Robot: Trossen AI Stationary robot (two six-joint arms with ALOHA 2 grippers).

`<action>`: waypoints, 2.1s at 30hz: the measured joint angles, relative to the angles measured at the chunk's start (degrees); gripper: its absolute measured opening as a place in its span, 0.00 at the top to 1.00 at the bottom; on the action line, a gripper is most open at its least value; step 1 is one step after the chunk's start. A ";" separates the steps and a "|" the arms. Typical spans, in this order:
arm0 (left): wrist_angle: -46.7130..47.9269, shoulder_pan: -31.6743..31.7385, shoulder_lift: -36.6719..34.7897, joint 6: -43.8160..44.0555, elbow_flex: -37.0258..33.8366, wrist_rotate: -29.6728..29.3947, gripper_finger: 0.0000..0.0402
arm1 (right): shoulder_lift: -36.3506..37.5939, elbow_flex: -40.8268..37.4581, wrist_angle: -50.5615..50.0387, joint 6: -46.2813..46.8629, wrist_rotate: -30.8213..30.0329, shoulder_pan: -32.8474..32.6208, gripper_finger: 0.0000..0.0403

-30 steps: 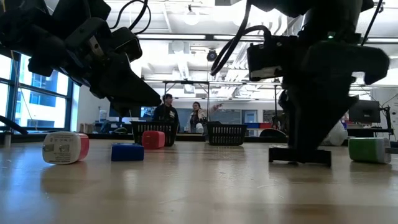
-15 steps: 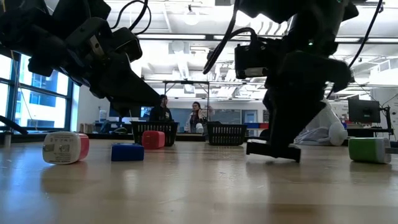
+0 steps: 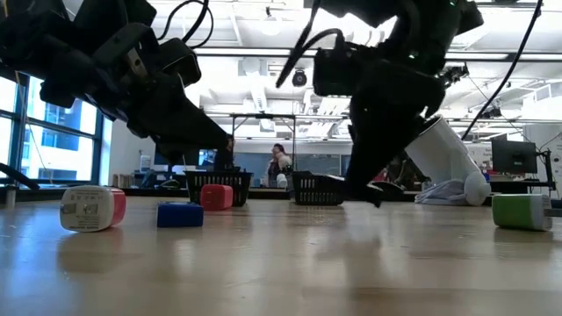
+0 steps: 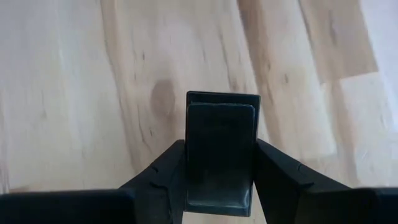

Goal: Pick & Place Office items
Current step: Put the black digital clock into the right black bin

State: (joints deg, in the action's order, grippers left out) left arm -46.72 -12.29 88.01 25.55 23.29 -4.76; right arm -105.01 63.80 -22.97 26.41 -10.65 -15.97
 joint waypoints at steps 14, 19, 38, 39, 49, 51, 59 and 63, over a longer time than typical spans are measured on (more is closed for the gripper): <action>-8.44 0.93 0.02 13.75 0.04 -1.61 0.85 | 3.45 2.48 1.34 -6.58 -7.63 0.74 0.66; -11.88 1.82 0.02 20.22 0.07 -1.66 0.85 | 3.45 3.54 0.77 -8.87 -10.20 0.74 0.66; -13.78 3.08 0.02 30.98 0.28 -1.70 0.76 | 3.45 4.75 3.92 -15.33 -9.07 2.62 0.66; -13.77 3.08 0.02 31.12 0.28 -1.70 0.73 | 3.45 5.09 3.60 -15.67 -8.77 2.62 0.66; -13.75 3.08 0.02 32.94 0.28 -1.70 0.48 | 3.45 8.02 2.51 -17.90 -9.43 2.67 0.66; -13.77 3.08 0.02 33.22 0.28 -1.70 0.47 | 3.45 8.03 2.52 -18.51 -9.43 2.94 0.66; -13.76 3.08 0.02 34.83 0.76 -2.14 0.47 | 3.45 8.03 3.68 -19.16 -8.72 3.79 0.66; -13.71 3.30 0.02 36.22 0.95 -3.05 0.47 | 3.45 8.05 5.16 -20.56 -8.44 3.70 0.66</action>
State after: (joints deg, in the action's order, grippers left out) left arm -60.43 -8.99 88.03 61.77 24.24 -7.81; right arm -101.56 71.85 -17.81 5.86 -19.09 -12.26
